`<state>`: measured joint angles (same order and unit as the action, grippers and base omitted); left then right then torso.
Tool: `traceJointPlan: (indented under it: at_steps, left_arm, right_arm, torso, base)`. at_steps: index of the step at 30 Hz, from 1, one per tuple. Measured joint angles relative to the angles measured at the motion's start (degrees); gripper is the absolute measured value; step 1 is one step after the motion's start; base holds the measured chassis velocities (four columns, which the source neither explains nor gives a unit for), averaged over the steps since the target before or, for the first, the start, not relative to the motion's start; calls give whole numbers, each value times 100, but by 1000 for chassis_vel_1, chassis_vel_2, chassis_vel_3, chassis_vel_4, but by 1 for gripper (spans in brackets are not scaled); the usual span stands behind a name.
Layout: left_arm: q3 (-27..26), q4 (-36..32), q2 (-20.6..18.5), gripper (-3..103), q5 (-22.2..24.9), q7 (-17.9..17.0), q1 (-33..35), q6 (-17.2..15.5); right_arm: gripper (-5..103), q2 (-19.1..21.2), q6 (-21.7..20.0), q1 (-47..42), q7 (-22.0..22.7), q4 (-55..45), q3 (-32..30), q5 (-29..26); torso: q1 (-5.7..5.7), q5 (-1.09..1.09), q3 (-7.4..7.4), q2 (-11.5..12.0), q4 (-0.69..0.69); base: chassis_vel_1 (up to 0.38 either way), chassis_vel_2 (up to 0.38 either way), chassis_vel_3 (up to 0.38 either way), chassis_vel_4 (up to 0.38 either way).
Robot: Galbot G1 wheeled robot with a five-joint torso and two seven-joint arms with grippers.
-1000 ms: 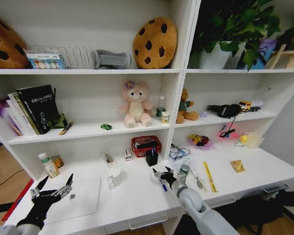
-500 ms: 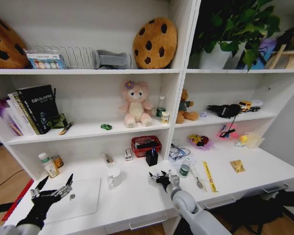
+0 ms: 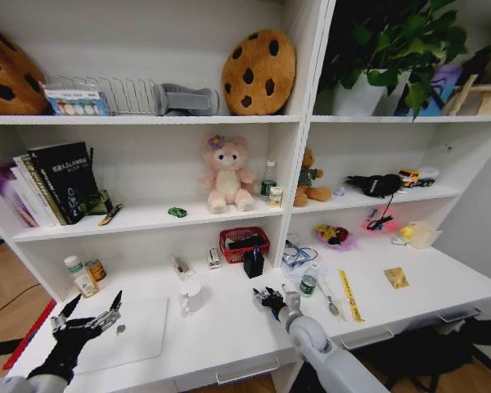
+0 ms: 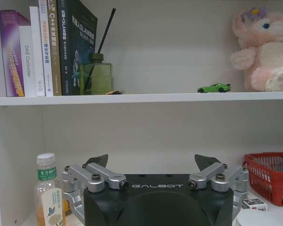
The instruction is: Organize the objects on the table.
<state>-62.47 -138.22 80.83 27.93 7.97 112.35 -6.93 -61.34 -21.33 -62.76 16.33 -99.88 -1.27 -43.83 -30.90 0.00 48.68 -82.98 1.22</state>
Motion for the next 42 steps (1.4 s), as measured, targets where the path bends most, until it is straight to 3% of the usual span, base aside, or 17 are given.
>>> traceJointPlan:
  at_steps: [3,6,8,15,22,29,36,42]
  left_arm:
    - [0,0,0,100,0,0,0,0]
    - [0,0,0,100,0,0,0,0]
    - [0,0,0,100,0,0,0,0]
    - [0,0,0,100,0,0,0,0]
    - [0,0,0,100,0,0,0,0]
    - [0,0,0,100,0,0,0,0]
    - [0,0,0,100,0,-1,0,0]
    - [0,0,0,100,0,0,0,0]
  right_arm:
    - [41,48,-52,6,7,-24,33,-29]
    - [19,161,-173,19,7,-47,65,-10]
    - [14,177,-175,35,2,-43,87,4]
    - [13,161,-82,171,-121,36,124,5]
    - [13,306,728,187,-866,-316,-226,431]
    - [13,411,1070,572,-1005,-402,-344,433]
    - [13,300,1230,1237,-1198,304,-109,264]
    - [13,-66,1467,2087,-1360,1183,309,311]
  torso:
    - [0,0,0,0,0]
    - [0,0,0,0,0]
    - [0,0,0,-1,0]
    - [0,1,1,0,0]
    - [0,0,1,0,1]
    - [0,1,0,0,0]
    - [-1,0,1,0,1]
    - [-1,0,1,1,0]
  base:
    - [0,0,0,0]
    - [0,0,0,0]
    - [0,0,0,0]
    - [0,0,0,0]
    - [0,0,0,0]
    - [0,0,0,0]
    - [0,0,0,0]
    - [0,0,0,0]
